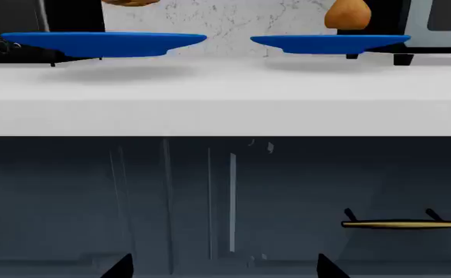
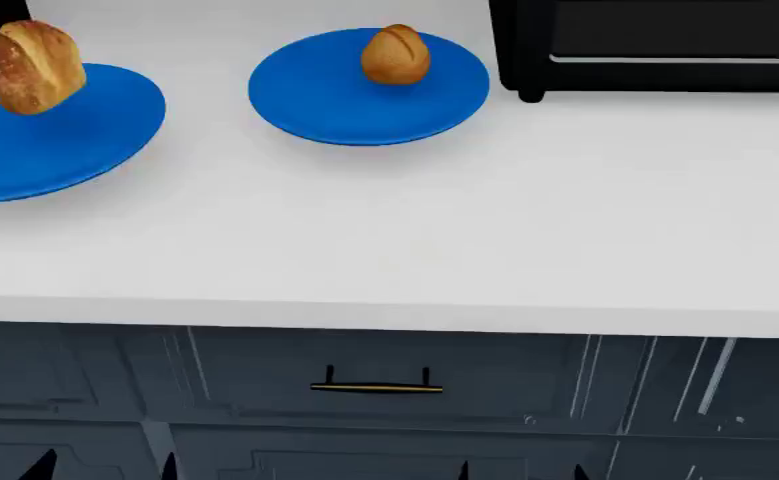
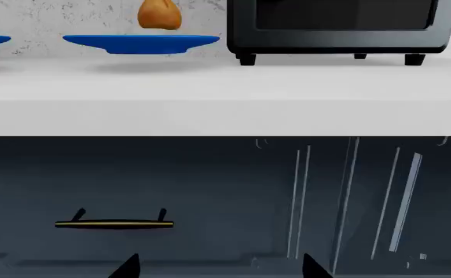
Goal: Place all breads on the cutting board.
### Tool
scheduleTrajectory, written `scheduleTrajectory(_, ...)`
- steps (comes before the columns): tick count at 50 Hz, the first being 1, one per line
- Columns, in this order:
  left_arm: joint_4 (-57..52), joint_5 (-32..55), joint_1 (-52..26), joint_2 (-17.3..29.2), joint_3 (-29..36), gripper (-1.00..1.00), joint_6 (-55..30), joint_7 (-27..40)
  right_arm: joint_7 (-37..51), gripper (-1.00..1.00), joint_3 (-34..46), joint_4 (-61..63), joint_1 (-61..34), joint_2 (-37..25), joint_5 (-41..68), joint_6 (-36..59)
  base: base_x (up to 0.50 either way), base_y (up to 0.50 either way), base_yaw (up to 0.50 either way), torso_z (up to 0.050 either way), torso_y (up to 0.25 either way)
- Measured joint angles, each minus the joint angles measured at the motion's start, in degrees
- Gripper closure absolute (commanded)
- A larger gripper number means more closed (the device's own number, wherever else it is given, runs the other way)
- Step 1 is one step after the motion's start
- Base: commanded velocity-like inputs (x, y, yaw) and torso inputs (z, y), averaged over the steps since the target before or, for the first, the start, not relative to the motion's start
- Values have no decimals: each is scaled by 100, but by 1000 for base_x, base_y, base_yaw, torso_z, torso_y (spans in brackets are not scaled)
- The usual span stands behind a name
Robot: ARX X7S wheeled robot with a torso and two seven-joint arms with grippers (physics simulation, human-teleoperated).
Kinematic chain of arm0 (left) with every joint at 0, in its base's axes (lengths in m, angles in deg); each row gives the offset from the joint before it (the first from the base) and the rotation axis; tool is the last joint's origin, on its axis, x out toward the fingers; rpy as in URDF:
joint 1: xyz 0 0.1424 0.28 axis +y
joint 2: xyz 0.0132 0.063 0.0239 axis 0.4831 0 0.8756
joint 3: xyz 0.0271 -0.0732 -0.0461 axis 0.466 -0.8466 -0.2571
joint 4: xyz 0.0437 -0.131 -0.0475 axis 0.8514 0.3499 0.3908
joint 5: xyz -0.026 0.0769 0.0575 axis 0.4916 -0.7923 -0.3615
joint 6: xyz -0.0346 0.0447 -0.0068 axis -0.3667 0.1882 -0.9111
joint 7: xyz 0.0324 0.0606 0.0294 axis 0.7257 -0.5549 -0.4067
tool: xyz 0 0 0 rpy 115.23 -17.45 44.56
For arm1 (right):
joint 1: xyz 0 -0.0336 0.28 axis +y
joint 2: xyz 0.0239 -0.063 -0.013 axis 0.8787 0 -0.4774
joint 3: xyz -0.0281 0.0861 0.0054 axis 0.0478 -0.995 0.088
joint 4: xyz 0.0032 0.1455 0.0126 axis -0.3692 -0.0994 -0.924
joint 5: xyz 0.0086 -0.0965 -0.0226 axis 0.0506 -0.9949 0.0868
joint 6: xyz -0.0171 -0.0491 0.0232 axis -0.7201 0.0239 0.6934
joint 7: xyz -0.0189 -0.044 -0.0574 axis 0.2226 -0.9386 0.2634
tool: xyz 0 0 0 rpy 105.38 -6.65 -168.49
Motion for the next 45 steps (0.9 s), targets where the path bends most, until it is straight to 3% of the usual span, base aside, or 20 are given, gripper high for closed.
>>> scheduleTrajectory(16,-26,342,7,319,349,-100,28,413,127,-100,177,7,-22,-195,277,67,0,0,0,0,0)
scheduleTrajectory(23,-332,502,-57,406,427,-100,-397,535,223,-100,279,206,-78,-286,367,389,0,0,0,0,0)
scheduleTrajectory(34,-1851,720,-379,571,435,-100,-2288,874,409,-100,255,1626,-290,-486,665,1816,0,0,0,0,0)
scheduleTrajectory(45,-3868,1300,-1280,637,57,-100,-5244,1170,591,-100,16,3328,-893,-751,1217,3747,0,0,0,0,0)
